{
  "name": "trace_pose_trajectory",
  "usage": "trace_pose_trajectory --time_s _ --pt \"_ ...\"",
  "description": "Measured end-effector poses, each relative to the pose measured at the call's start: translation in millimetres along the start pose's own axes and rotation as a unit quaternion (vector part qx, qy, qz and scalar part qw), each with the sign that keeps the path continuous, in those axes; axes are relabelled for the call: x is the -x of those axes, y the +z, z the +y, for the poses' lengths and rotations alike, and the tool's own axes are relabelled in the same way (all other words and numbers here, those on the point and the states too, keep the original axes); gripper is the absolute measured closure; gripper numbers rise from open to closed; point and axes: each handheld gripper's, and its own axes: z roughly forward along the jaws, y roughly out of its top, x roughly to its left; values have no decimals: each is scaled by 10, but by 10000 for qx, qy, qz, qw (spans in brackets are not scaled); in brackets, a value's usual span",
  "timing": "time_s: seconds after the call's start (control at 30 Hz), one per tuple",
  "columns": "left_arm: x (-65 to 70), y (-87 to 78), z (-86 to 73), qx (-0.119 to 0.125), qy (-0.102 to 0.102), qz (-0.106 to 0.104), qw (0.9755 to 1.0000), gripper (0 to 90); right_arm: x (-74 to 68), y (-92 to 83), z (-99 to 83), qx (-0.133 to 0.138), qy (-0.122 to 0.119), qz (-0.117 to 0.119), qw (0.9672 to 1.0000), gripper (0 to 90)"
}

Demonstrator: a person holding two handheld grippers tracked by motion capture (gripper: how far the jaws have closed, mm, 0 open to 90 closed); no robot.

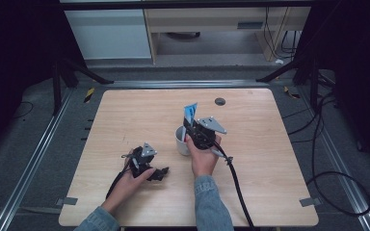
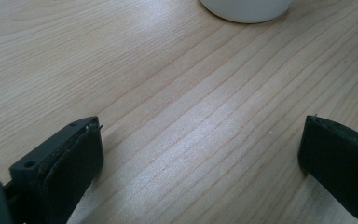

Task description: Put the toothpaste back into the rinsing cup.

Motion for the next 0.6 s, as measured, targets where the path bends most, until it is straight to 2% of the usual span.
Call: trace_pose_trajectory --time_s 0.6 --pt "0 0 0 -1 1 1 10000 0 9 -8 -12 13 37 23 10000 727"
